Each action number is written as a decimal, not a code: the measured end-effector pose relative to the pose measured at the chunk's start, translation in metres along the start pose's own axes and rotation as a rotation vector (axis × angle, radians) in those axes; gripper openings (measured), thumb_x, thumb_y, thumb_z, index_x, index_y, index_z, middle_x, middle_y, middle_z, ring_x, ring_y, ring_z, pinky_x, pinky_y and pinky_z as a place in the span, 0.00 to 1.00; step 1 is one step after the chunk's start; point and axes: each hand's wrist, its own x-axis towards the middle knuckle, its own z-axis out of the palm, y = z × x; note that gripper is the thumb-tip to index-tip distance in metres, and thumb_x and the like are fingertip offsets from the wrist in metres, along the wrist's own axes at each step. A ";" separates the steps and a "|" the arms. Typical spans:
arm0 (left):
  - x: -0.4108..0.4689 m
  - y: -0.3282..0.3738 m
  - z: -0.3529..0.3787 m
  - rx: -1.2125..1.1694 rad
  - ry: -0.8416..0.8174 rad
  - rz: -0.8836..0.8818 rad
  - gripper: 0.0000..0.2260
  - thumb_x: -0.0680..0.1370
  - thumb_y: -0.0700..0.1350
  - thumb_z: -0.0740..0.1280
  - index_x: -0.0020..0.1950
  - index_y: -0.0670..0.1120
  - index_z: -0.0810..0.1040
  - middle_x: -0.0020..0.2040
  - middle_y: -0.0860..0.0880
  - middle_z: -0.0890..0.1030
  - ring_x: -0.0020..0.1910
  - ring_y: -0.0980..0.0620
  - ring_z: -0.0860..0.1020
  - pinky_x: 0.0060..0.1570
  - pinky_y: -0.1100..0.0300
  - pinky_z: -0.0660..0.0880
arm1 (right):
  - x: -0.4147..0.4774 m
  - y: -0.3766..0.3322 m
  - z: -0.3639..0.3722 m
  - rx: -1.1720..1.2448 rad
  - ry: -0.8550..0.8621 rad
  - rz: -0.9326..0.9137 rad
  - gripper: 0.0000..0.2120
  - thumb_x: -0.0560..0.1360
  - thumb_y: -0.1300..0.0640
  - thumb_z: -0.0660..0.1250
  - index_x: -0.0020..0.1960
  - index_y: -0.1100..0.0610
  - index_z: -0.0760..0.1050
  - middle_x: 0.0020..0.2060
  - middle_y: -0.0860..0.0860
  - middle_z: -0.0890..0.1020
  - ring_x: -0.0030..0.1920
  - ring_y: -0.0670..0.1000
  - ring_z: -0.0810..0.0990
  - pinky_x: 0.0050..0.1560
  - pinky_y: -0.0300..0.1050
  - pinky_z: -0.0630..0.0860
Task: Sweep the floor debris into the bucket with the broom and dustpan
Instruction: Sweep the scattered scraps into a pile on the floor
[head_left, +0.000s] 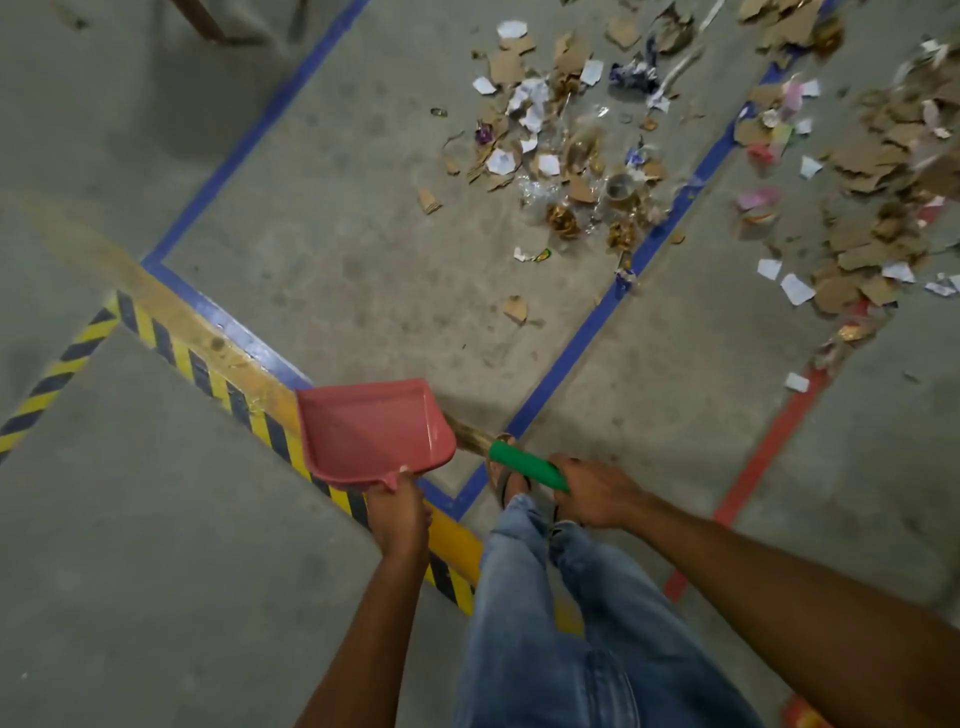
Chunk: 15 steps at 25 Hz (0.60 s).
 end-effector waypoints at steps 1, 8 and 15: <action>0.009 -0.007 0.003 -0.021 -0.005 -0.016 0.13 0.82 0.49 0.65 0.46 0.39 0.75 0.34 0.40 0.78 0.25 0.47 0.71 0.30 0.57 0.70 | 0.019 -0.004 0.009 -0.028 -0.030 0.000 0.31 0.74 0.46 0.66 0.74 0.50 0.60 0.60 0.58 0.81 0.56 0.62 0.81 0.51 0.51 0.77; 0.058 -0.048 0.045 -0.069 -0.040 -0.051 0.15 0.83 0.51 0.65 0.42 0.43 0.73 0.33 0.43 0.77 0.24 0.49 0.71 0.23 0.61 0.65 | 0.134 0.038 0.021 -0.089 0.025 0.207 0.31 0.78 0.52 0.63 0.79 0.46 0.57 0.59 0.59 0.81 0.57 0.62 0.81 0.55 0.52 0.79; 0.051 -0.064 0.066 -0.103 -0.067 -0.041 0.16 0.83 0.50 0.66 0.49 0.36 0.74 0.35 0.43 0.78 0.24 0.51 0.71 0.19 0.63 0.66 | 0.124 0.090 -0.018 0.189 0.424 0.419 0.29 0.83 0.49 0.55 0.82 0.48 0.51 0.63 0.64 0.79 0.57 0.66 0.80 0.54 0.54 0.76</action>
